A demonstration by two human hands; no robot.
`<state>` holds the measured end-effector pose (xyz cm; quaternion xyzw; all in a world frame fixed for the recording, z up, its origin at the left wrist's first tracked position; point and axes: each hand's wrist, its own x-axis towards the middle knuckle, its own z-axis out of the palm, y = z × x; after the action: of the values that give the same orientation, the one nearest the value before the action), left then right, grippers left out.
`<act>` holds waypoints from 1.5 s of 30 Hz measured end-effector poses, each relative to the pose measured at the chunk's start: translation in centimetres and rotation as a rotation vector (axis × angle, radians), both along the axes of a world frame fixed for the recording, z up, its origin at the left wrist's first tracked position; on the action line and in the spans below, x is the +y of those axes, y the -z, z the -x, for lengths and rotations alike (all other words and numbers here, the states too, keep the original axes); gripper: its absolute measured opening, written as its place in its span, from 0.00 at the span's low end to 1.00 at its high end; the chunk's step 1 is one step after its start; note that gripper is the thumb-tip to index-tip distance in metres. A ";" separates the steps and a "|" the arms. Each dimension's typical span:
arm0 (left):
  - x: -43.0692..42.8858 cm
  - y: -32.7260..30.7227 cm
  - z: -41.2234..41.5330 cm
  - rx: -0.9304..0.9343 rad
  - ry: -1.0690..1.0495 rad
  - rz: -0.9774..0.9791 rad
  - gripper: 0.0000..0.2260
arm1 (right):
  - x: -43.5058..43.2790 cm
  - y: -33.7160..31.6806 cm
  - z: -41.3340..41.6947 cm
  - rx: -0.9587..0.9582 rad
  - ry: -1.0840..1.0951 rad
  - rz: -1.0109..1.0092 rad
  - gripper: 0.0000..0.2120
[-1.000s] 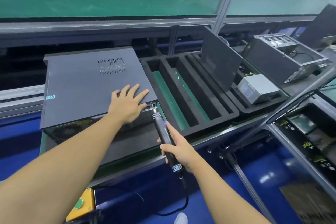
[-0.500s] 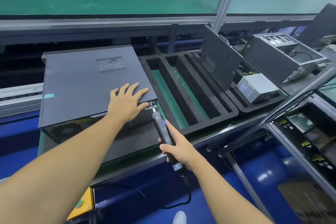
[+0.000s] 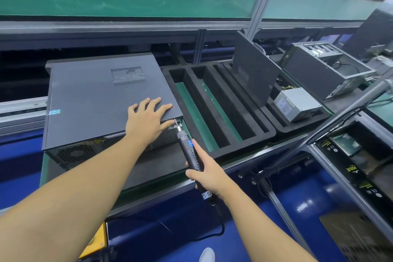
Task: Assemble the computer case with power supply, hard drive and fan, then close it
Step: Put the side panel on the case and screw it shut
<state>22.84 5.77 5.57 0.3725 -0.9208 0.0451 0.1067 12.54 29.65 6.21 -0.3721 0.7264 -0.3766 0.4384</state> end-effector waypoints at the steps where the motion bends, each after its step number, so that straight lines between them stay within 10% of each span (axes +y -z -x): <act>1: 0.0 0.0 0.0 0.002 0.002 0.002 0.31 | -0.1 -0.1 0.1 0.004 -0.001 -0.004 0.43; 38: -0.1 -0.3 -0.3 -0.029 0.037 -0.037 0.27 | -0.6 0.8 -0.1 -0.224 0.070 0.074 0.43; 45: 2.8 0.0 -1.9 0.525 0.203 -0.076 0.03 | -0.2 1.1 0.1 -0.221 0.058 0.094 0.43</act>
<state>24.74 8.61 5.60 0.2810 -0.8953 -0.0984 0.3312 12.44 29.49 5.11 -0.3272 0.6656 -0.4613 0.4870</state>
